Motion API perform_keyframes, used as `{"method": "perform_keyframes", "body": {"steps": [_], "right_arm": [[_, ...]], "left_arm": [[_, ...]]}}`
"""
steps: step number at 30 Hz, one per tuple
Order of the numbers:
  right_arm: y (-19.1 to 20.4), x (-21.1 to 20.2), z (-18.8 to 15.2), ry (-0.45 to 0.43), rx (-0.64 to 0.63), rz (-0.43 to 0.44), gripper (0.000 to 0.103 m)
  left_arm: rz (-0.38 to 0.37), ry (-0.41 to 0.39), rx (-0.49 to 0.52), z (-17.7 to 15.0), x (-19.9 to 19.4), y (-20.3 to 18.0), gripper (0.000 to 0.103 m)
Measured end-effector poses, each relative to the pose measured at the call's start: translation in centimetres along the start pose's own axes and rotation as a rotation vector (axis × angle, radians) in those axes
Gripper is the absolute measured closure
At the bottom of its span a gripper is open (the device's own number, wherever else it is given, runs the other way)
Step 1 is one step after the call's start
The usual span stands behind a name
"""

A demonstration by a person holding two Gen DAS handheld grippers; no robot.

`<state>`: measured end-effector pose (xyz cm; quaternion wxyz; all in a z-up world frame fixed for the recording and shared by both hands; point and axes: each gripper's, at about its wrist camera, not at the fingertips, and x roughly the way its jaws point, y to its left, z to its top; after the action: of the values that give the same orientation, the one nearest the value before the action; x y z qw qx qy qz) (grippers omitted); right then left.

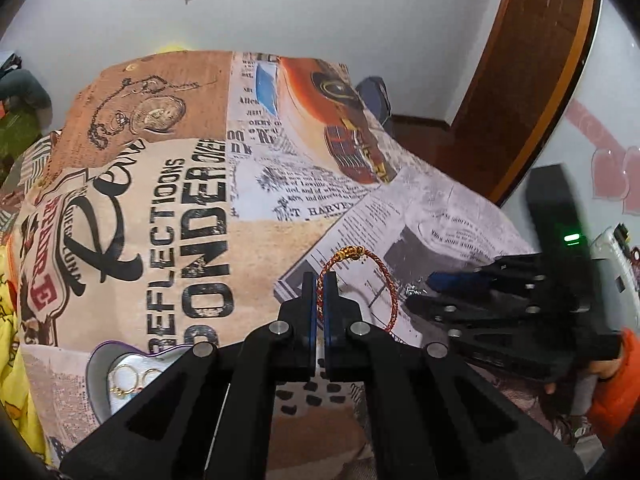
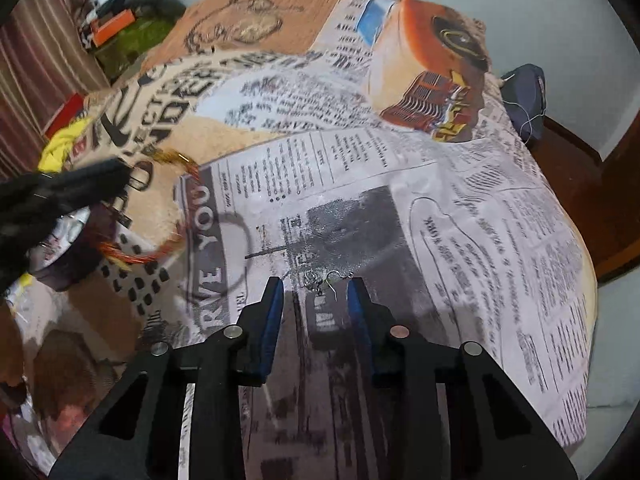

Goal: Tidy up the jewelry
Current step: 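Carry the bracelet and the silver earring over the heart tin with both tools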

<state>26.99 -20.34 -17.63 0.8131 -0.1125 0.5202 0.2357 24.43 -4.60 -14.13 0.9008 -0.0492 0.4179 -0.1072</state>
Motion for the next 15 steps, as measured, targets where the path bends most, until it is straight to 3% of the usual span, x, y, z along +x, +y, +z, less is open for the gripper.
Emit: {"method": "perform_keyframes", "body": {"steps": [3, 5, 15], "right_arm": [[0.0, 0.8, 0.1, 0.007, 0.013, -0.001, 0.076], [0.0, 0.9, 0.1, -0.006, 0.019, -0.015, 0.087], [1.1, -0.7, -1.3, -0.048, 0.028, -0.013, 0.094]], "left_arm": [[0.006, -0.017, -0.005, 0.2, -0.4, 0.3, 0.102], [0.007, -0.023, -0.006, 0.1, -0.6, 0.6, 0.102], [0.010, -0.046, -0.020, -0.6, -2.7, 1.7, 0.102]]}}
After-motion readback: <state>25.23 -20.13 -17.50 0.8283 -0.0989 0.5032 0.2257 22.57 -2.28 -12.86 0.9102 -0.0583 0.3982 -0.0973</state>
